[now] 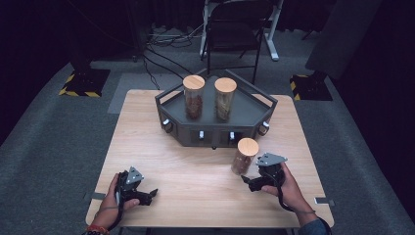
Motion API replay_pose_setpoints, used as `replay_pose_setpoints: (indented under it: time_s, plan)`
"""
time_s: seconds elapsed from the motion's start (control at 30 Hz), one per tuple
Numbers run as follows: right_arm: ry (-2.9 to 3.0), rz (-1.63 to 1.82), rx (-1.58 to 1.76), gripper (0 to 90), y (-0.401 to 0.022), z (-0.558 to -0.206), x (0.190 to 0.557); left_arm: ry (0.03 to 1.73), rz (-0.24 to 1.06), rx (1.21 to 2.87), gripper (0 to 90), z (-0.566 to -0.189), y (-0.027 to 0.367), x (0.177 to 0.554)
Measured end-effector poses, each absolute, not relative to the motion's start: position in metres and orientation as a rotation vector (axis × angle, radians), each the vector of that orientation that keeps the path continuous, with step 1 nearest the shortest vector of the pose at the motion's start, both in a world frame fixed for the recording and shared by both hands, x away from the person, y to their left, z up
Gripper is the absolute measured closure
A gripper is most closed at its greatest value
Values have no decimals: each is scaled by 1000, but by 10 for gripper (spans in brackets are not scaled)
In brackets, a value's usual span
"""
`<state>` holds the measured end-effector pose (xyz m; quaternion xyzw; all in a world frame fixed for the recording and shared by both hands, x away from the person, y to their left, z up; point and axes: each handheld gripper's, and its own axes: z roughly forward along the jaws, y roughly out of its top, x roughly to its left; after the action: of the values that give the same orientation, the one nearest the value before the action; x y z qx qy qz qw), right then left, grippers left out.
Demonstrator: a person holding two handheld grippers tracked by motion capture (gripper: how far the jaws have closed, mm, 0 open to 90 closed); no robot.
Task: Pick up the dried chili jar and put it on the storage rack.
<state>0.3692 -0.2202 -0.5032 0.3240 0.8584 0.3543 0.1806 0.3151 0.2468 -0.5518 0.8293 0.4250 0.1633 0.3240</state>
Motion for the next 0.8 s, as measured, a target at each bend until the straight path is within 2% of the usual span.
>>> replay_pose_setpoints:
  time_s: [0.8]
  plan:
    - [2390, 1044, 960, 36, -203, -508, 383, 1114, 428, 2177, 2, -552, 247, 315]
